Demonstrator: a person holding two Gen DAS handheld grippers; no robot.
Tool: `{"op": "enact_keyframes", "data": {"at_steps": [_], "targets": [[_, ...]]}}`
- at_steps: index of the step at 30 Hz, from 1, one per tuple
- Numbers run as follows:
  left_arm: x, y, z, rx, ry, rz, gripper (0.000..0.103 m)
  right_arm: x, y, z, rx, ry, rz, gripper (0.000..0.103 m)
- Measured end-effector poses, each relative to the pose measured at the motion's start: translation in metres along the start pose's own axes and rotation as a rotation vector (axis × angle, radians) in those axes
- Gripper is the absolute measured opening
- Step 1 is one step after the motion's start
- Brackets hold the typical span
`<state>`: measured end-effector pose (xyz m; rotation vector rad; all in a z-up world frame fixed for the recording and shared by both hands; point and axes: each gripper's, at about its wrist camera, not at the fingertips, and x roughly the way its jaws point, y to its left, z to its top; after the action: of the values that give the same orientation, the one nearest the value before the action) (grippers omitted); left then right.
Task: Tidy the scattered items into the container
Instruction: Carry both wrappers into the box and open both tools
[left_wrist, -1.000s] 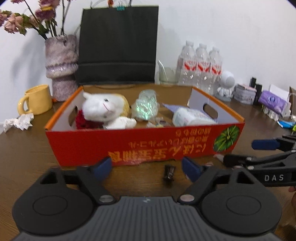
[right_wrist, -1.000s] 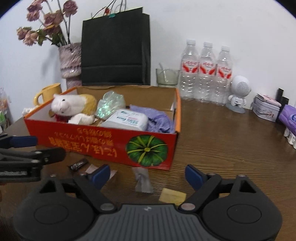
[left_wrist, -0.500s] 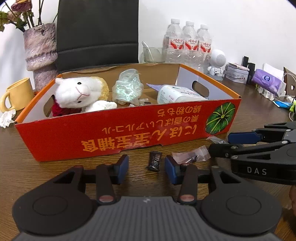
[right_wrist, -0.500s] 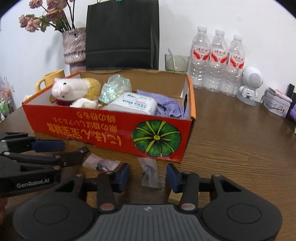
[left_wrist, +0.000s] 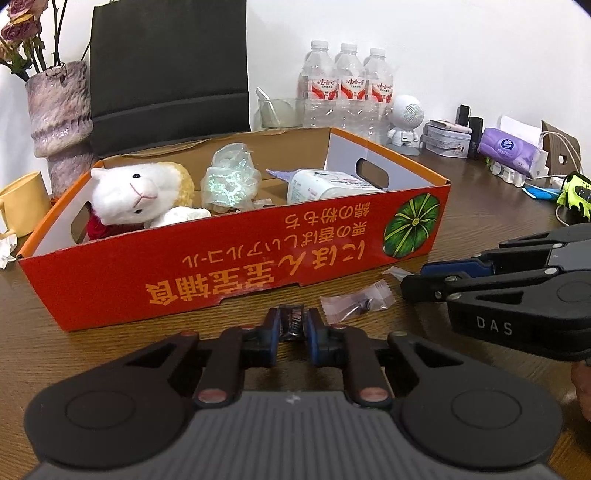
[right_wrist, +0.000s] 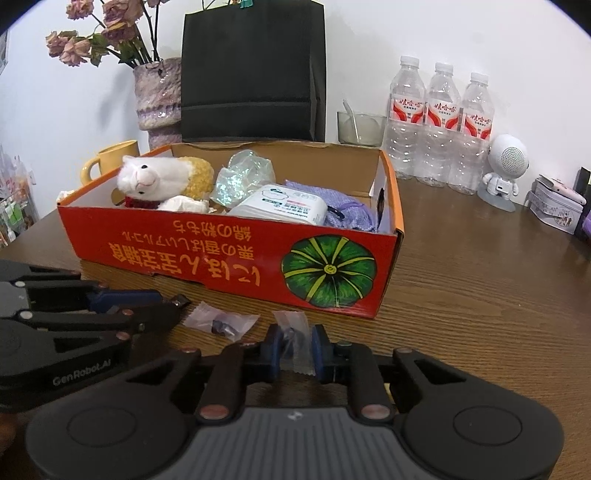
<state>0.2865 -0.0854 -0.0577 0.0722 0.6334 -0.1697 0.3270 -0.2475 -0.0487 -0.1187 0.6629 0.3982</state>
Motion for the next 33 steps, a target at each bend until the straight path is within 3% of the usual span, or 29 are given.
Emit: {"op": "enact_keyframes", "data": {"at_steps": [11, 17, 22, 27, 33], "targets": [[-0.022, 0.004, 0.002, -0.016, -0.053, -0.025, 0.016, -0.014, 0.002, 0.001, 0.001, -0.033, 0.012, 0.016], [-0.061, 0.012, 0.018, -0.025, -0.171, -0.050, 0.016, -0.055, 0.010, 0.012, -0.017, -0.149, 0.051, 0.016], [-0.071, 0.028, 0.048, -0.039, -0.260, -0.022, 0.016, -0.066, 0.017, 0.046, -0.036, -0.234, 0.066, 0.016], [-0.048, 0.049, 0.072, -0.091, -0.280, -0.003, 0.016, -0.042, 0.019, 0.086, -0.002, -0.284, 0.055, 0.016], [-0.005, 0.069, 0.086, -0.100, -0.237, 0.017, 0.016, 0.026, 0.011, 0.111, 0.060, -0.158, 0.014, 0.016]]}}
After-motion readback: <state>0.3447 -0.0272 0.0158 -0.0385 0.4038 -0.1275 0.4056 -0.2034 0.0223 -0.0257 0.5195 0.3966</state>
